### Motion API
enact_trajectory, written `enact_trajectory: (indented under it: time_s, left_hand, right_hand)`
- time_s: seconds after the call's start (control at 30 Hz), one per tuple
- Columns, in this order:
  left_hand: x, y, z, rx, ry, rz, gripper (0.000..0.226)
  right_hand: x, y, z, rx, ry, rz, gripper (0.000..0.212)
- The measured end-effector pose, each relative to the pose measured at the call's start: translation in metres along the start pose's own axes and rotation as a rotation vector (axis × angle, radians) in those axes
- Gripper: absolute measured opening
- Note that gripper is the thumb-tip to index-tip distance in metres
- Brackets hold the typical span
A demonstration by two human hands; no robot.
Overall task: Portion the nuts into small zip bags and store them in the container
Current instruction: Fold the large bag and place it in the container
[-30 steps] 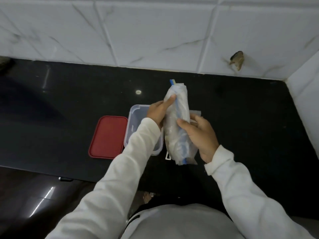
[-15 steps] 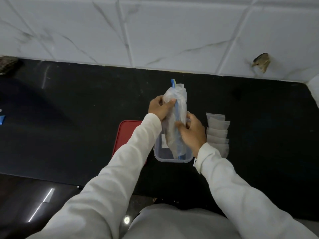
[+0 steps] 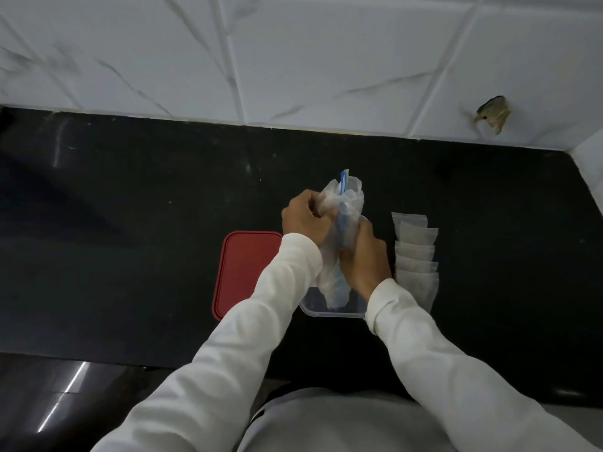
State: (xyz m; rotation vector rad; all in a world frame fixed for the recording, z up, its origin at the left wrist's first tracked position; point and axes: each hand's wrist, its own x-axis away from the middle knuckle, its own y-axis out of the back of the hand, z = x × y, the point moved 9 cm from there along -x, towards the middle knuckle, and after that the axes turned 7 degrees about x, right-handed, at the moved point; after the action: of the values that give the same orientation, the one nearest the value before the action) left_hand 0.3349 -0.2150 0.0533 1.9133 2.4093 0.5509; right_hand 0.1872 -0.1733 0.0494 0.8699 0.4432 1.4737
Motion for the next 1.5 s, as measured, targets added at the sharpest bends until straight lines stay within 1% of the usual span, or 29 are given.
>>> enact_trajectory:
  time_s: [0.1, 0.2, 0.3, 0.4, 0.5, 0.57, 0.67, 0.73, 0.8, 0.87, 0.93, 1.0, 1.07, 1.1, 1.17, 1.2, 1.23, 1.3, 1.37, 1.43, 1.5]
  left_hand:
    - [-0.003, 0.001, -0.001, -0.087, -0.036, 0.060, 0.018]
    - [-0.007, 0.000, -0.003, -0.191, -0.055, 0.121, 0.017]
    - [-0.007, -0.004, -0.011, -0.298, -0.139, 0.182, 0.017]
    - [-0.004, -0.011, -0.012, -0.490, -0.189, 0.239, 0.017]
    - [0.003, -0.023, -0.014, -0.745, -0.247, 0.302, 0.013]
    - [0.009, -0.032, -0.014, -0.934, -0.287, 0.352, 0.007]
    - [0.013, -0.042, -0.011, -1.094, -0.279, 0.387, 0.014]
    - [0.016, -0.045, -0.012, -1.068, -0.264, 0.377, 0.017]
    - [0.021, -0.041, -0.013, -0.945, -0.252, 0.317, 0.019]
    - [0.031, -0.034, -0.011, -0.809, -0.259, 0.247, 0.024]
    - [0.044, -0.034, -0.004, -0.741, -0.288, 0.253, 0.030]
    - [0.053, -0.040, 0.005, -0.764, -0.280, 0.335, 0.047]
    - [0.058, -0.044, 0.011, -0.874, -0.280, 0.388, 0.061]
    - [0.059, -0.045, 0.011, -0.926, -0.294, 0.397, 0.067]
    - [0.063, -0.050, 0.013, -1.014, -0.329, 0.430, 0.076]
    - [0.066, -0.054, 0.016, -1.070, -0.343, 0.459, 0.078]
    - [0.069, -0.057, 0.021, -1.134, -0.346, 0.493, 0.078]
    - [0.075, -0.062, 0.036, -1.269, -0.319, 0.561, 0.079]
    - [0.078, -0.064, 0.046, -1.374, -0.290, 0.600, 0.075]
    - [0.077, -0.064, 0.049, -1.424, -0.284, 0.625, 0.070]
    - [0.077, -0.064, 0.046, -1.411, -0.275, 0.645, 0.069]
  right_hand:
    - [-0.005, 0.007, 0.003, -0.039, 0.035, -0.053, 0.058]
    - [-0.009, 0.016, 0.010, -0.111, 0.105, -0.095, 0.068]
    - [-0.008, 0.020, 0.015, -0.088, 0.184, -0.138, 0.065]
    - [-0.005, 0.016, 0.014, 0.066, 0.212, -0.156, 0.056]
    - [-0.005, 0.011, 0.016, 0.266, 0.234, -0.150, 0.048]
    - [-0.007, 0.004, 0.015, 0.452, 0.240, -0.103, 0.047]
    - [-0.011, -0.005, 0.014, 0.561, 0.213, -0.002, 0.042]
    - [-0.013, -0.009, 0.014, 0.583, 0.197, 0.063, 0.036]
    - [-0.012, -0.011, 0.016, 0.621, 0.226, 0.107, 0.037]
    - [-0.013, -0.010, 0.014, 0.598, 0.225, 0.133, 0.039]
    - [-0.009, -0.011, 0.016, 0.575, 0.269, 0.109, 0.038]
    - [-0.003, -0.009, 0.017, 0.613, 0.331, 0.050, 0.045]
    - [0.002, -0.010, 0.018, 0.605, 0.412, 0.000, 0.061]
    - [0.006, -0.011, 0.019, 0.598, 0.460, 0.004, 0.062]
    - [0.007, -0.022, 0.012, 0.649, 0.469, 0.124, 0.061]
    - [0.007, -0.031, 0.003, 0.706, 0.440, 0.227, 0.065]
    - [0.005, -0.036, -0.003, 0.781, 0.422, 0.288, 0.068]
    - [0.007, -0.044, -0.006, 0.969, 0.431, 0.328, 0.070]
    - [0.014, -0.052, -0.006, 1.078, 0.453, 0.342, 0.066]
    - [0.019, -0.054, -0.005, 1.035, 0.436, 0.389, 0.056]
    - [0.023, -0.050, 0.000, 0.959, 0.450, 0.460, 0.045]
